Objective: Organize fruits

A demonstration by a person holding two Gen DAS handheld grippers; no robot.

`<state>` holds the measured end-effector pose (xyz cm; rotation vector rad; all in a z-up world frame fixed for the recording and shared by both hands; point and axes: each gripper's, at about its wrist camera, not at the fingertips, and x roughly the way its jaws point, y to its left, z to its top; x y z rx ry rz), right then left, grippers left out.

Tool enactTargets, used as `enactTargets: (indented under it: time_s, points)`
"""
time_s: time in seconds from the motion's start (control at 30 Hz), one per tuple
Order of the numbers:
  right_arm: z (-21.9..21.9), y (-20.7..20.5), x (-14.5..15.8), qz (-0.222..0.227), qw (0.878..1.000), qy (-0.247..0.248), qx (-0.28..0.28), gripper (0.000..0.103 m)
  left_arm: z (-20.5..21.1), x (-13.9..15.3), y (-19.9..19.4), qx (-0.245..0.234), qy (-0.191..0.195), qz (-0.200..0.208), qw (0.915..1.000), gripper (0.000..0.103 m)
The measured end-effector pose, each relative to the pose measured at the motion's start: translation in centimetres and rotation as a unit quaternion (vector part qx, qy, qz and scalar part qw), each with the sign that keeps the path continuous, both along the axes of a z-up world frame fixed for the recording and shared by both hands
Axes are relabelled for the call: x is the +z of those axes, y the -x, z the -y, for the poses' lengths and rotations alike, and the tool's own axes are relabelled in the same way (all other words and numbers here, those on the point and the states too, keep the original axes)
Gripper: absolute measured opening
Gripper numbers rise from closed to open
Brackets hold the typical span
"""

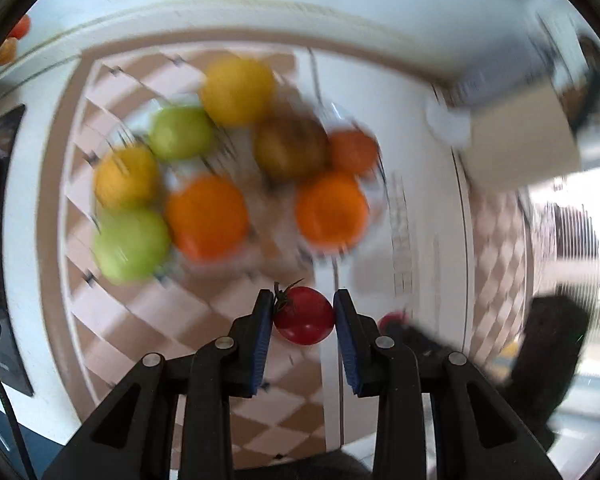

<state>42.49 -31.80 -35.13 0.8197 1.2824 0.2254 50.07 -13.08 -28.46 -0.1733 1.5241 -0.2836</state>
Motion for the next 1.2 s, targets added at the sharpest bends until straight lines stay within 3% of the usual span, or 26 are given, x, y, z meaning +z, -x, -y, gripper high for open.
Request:
enactTargets:
  time_s: [0.1, 0.3, 0.53, 0.6, 0.73, 0.77, 0.83, 0.9, 1.0, 1.1, 1.2]
  points:
    - [-3.2, -2.7, -0.5, 0.012, 0.999, -0.027, 0.015, 0.033, -0.9, -0.2, -3.5, 0.013, -0.001, -0.01, 0.9999, 0.028]
    - [-7.1, -6.5, -0.7, 0.02, 0.999, 0.004, 0.039, 0.033, -0.9, -2.5, -7.2, 0.007, -0.01, -0.055, 0.9984, 0.029]
    - [-7.6, -7.4, -2.3, -0.001, 0.999, 0.023, 0.044, 0.034, -1.7, -4.1, -7.8, -0.001, -0.017, -0.091, 0.9957, 0.032]
    - [-7.4, -7.3, -2.4, -0.008, 0.999, 0.022, 0.045, 0.042, -1.9, -4.2, -7.9, 0.004, -0.018, -0.094, 0.9954, 0.04]
    - [-7.4, -7.5, -2.0, -0.008, 0.998, 0.02, 0.054, 0.06, -2.1, -3.6, -8.0, 0.006, -0.021, -0.084, 0.9962, 0.046]
    - [-7.4, -7.3, -1.6, -0.008, 0.998, 0.025, 0.058, 0.071, -2.1, -3.3, -8.0, 0.005, -0.022, -0.078, 0.9967, 0.052]
    - [-7.3, -7.1, -1.0, -0.008, 0.997, 0.039, 0.064, 0.078, -2.4, -2.6, -7.8, 0.004, -0.031, -0.063, 0.9975, 0.075]
    - [-7.2, -6.8, -0.2, -0.007, 0.996, 0.053, 0.074, 0.078, -2.9, -1.6, -7.4, 0.005, -0.033, -0.045, 0.9984, 0.076]
    - [-6.7, -6.1, 1.5, -0.003, 0.988, 0.119, 0.095, 0.089, -3.8, -0.4, -6.3, 0.002, -0.059, -0.018, 0.9981, 0.095]
    - [-6.4, -5.3, 3.5, 0.008, 0.974, 0.2, 0.108, 0.092, -4.8, 0.8, -4.4, 0.006, -0.091, 0.017, 0.9957, 0.096]
    - [-5.6, -4.6, 5.0, 0.017, 0.962, 0.249, 0.111, 0.094, -5.7, 1.7, -2.1, 0.018, -0.114, 0.045, 0.9923, 0.096]
